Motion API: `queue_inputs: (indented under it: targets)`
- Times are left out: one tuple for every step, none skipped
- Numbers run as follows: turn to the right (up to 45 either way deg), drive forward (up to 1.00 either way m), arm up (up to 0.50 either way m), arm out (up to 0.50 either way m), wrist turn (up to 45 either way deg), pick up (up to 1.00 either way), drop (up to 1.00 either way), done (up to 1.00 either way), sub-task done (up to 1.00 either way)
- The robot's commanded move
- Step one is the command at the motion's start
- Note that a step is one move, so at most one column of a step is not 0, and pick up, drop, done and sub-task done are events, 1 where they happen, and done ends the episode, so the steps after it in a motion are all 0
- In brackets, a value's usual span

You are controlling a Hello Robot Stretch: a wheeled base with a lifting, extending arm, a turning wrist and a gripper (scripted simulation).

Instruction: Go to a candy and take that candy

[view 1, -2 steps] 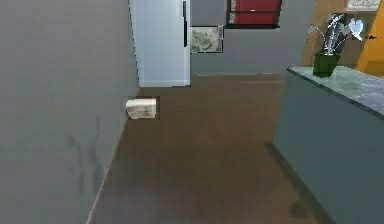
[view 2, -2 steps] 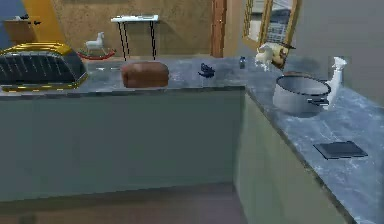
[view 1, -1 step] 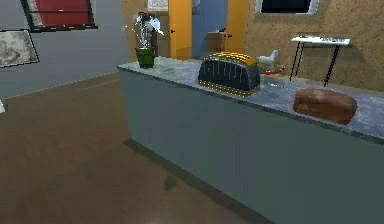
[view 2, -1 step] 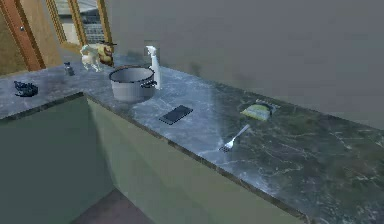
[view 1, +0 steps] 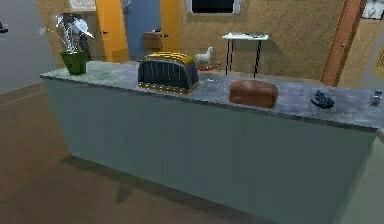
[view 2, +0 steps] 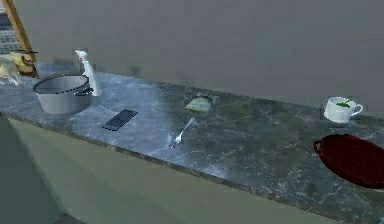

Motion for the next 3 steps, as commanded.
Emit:
queue_inputs:
  targets:
    - [0.0, 0.00, 0.50, 0.00, 0.0, 0.00, 0.00, 0.00, 0.00]
    - [0.0, 0.00, 0.38, 0.00, 0.0, 0.00, 0.00, 0.00, 0.00]
    - [0.0, 0.00, 0.00, 0.50, 0.0, 0.00, 0.00, 0.00, 0.00]
